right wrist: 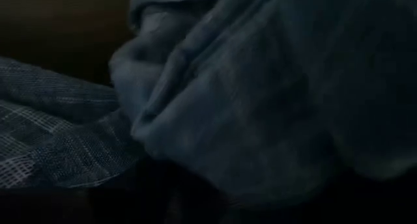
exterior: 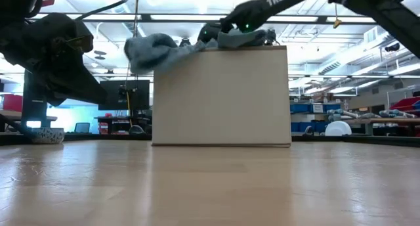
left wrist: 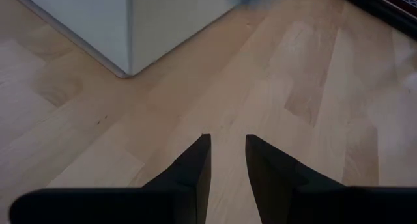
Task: Sort clothes
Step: Put the blue patterned cloth into the laundry bin
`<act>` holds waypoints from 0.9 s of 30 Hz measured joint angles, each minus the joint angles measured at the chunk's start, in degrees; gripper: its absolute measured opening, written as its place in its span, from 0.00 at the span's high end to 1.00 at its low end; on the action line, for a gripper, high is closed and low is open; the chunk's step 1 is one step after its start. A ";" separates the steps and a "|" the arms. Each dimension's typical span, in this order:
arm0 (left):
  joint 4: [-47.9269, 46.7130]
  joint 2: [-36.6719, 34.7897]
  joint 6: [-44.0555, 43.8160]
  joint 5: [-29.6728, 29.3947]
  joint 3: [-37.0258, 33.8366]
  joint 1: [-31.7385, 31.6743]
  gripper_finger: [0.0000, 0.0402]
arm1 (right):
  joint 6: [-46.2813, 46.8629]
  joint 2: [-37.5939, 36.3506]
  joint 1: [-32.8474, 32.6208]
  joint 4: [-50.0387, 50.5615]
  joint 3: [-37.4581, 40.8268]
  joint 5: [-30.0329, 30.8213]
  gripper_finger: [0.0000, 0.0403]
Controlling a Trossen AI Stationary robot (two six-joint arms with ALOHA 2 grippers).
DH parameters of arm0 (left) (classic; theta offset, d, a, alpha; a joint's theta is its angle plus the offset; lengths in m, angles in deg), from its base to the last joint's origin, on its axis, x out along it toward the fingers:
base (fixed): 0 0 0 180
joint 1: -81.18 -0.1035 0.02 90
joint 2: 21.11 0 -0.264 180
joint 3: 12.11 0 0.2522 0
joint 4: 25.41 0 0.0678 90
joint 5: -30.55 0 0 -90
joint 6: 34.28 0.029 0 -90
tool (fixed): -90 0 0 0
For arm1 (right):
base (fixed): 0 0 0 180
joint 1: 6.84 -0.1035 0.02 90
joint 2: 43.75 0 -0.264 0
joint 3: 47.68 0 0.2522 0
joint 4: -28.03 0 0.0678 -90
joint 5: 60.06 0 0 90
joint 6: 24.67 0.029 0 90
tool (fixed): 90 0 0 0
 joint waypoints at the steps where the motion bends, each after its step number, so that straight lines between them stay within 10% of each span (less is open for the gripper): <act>1: 0.01 0.00 0.00 0.00 0.01 0.00 0.75 | 0.38 1.26 0.34 0.02 -0.03 0.69 0.43; 10: 0.20 0.00 -0.01 0.09 0.00 0.00 0.75 | -1.22 4.44 0.05 3.07 -0.09 6.92 0.43; 27: 0.63 0.00 -0.03 0.11 -0.01 0.00 0.75 | -3.74 -20.97 -5.41 5.79 0.61 7.36 0.43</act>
